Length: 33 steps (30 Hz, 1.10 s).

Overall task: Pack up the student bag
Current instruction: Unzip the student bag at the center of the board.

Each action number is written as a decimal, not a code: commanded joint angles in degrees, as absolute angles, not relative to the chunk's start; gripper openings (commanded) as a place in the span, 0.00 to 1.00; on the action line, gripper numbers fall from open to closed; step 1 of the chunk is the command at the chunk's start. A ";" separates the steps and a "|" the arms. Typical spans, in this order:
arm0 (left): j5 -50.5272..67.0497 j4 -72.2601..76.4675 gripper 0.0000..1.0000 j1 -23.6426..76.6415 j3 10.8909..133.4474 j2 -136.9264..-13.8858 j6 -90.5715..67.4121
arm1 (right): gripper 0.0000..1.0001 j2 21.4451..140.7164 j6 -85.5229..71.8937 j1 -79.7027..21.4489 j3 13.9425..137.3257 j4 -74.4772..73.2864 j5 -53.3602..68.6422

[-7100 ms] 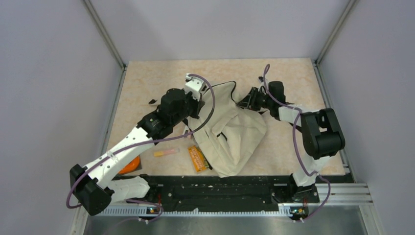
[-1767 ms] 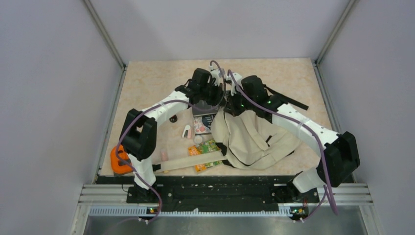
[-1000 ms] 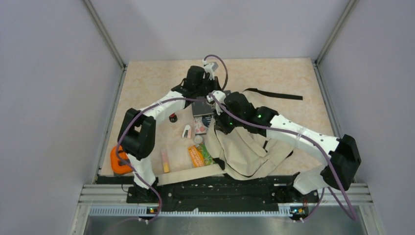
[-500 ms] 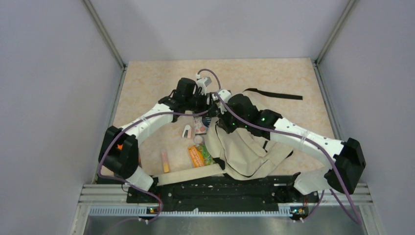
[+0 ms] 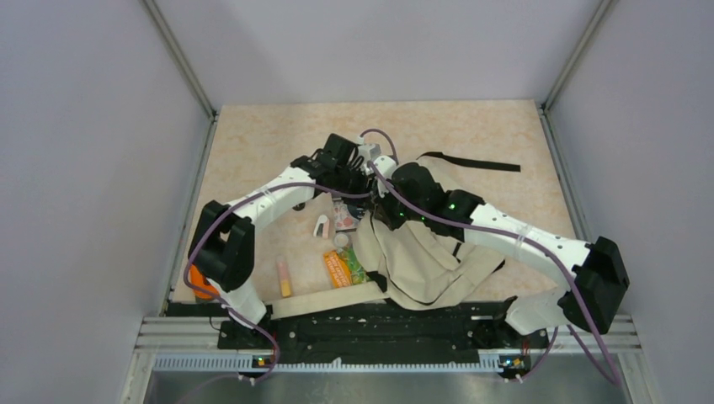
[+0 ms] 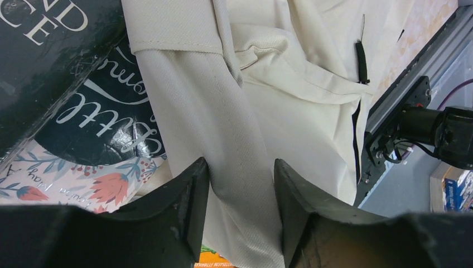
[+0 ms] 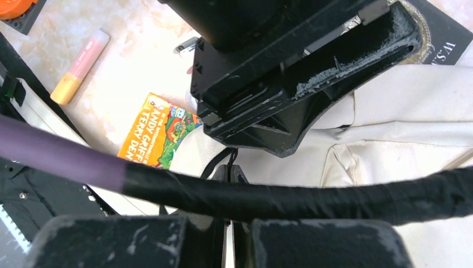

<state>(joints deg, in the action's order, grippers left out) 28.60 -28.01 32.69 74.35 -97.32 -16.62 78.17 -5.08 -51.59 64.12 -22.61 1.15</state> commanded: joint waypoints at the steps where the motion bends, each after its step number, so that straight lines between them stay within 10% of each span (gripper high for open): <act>1: 28.70 -30.85 0.46 33.01 77.91 -99.88 -14.33 | 0.00 76.83 -3.07 -52.01 64.10 -20.48 2.42; 11: 29.61 -30.52 0.01 32.98 81.71 -102.83 -14.78 | 0.00 76.35 -0.36 -52.69 64.35 -21.45 8.38; 33: 22.67 -21.56 0.00 29.22 94.62 -105.97 -10.96 | 0.00 74.16 -5.17 -58.75 58.63 -28.03 -2.24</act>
<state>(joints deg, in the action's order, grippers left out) 26.59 -31.03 31.03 90.15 -106.06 -14.31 76.29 -1.06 -56.88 60.69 -24.36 -3.38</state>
